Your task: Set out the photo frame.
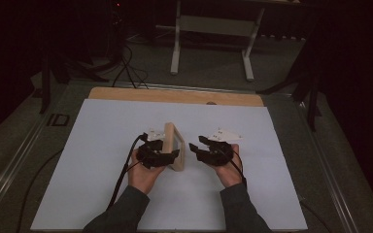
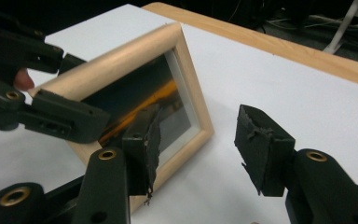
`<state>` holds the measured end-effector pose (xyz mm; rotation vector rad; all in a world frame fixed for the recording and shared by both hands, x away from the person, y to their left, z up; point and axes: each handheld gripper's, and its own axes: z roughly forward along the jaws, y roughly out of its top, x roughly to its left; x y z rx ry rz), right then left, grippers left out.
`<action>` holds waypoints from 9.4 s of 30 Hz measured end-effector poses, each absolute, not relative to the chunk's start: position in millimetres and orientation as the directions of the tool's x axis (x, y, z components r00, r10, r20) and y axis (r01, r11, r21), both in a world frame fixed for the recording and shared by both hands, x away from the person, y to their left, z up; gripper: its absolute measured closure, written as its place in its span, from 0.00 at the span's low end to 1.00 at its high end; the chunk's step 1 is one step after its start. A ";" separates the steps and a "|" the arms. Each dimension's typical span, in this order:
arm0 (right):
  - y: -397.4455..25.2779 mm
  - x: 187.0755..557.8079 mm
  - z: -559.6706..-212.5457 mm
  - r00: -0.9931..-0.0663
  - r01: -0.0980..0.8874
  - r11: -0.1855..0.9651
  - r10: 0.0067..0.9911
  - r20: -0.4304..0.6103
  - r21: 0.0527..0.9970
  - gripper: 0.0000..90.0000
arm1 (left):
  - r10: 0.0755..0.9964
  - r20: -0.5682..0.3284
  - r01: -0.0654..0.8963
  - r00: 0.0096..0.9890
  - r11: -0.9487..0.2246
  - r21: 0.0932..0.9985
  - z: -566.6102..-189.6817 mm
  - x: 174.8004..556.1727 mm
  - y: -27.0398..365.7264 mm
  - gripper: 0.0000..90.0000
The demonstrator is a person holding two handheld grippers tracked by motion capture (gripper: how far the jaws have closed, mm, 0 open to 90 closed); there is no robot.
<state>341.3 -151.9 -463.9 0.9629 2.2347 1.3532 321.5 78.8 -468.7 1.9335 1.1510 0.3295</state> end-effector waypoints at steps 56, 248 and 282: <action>-111.8 381.8 -432.3 -0.687 0.271 0.324 0.724 -0.054 0.906 1.00 | 0.764 -0.027 0.485 0.644 -0.381 0.787 -466.0 305.4 61.8 0.67; -133.2 373.6 -471.0 -0.770 0.403 0.399 0.635 0.069 0.824 0.54 | 0.820 -0.077 0.552 0.567 -0.309 0.774 -465.1 346.6 108.4 0.53; -132.8 388.5 -475.2 -0.731 0.472 0.366 0.671 0.123 0.802 0.39 | 0.830 -0.169 0.620 0.532 -0.246 0.745 -474.2 366.1 113.7 0.35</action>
